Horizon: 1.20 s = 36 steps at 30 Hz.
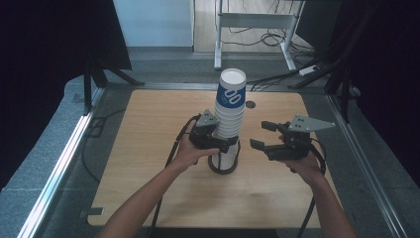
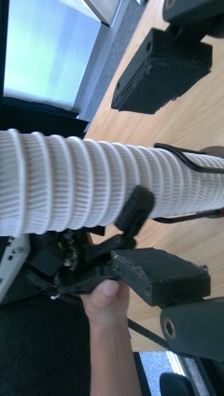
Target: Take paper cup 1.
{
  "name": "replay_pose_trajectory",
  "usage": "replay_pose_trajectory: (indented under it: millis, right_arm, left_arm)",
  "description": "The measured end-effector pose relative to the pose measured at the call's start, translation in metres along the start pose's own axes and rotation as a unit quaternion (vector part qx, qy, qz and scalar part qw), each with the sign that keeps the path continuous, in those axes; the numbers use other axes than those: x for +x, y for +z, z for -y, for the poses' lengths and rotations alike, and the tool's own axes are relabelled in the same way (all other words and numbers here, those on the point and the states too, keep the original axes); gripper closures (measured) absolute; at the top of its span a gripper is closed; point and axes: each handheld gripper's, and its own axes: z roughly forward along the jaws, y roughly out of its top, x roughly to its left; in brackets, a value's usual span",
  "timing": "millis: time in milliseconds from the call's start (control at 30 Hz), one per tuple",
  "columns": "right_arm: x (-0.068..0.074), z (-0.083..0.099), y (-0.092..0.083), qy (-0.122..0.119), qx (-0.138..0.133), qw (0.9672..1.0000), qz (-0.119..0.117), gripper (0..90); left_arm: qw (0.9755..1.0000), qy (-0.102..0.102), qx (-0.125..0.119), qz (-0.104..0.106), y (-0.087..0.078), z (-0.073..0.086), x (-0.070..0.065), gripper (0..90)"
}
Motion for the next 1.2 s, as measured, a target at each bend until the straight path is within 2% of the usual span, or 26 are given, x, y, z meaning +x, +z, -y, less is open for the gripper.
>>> replay_pose_trajectory:
  millis: [200,433,833,1033,1200]
  right_arm:
    - [-0.001,-0.014,0.003,-0.001,-0.008,0.9999,-0.007,22.6]
    - [-0.003,-0.028,0.005,-0.008,-0.014,0.9999,-0.003,22.0]
    - [-0.014,-0.045,0.01,0.004,-0.016,0.9998,-0.007,21.7]
    - [-0.021,-0.061,0.018,0.006,-0.016,0.9999,-0.004,19.8]
    - [-0.022,-0.076,0.022,0.005,-0.03,0.9995,-0.012,18.4]
  left_arm:
    - [1.0,0.003,0.001,0.002,0.0,0.0,0.0,12.1]
    - [1.0,0.003,0.0,0.003,0.0,0.0,0.0,12.1]
    - [1.0,0.002,0.001,0.003,0.0,0.0,0.0,12.1]
    - [1.0,-0.001,-0.001,0.004,0.0,0.0,0.0,12.1]
    - [1.0,-0.002,-0.001,0.004,0.0,0.0,0.0,12.1]
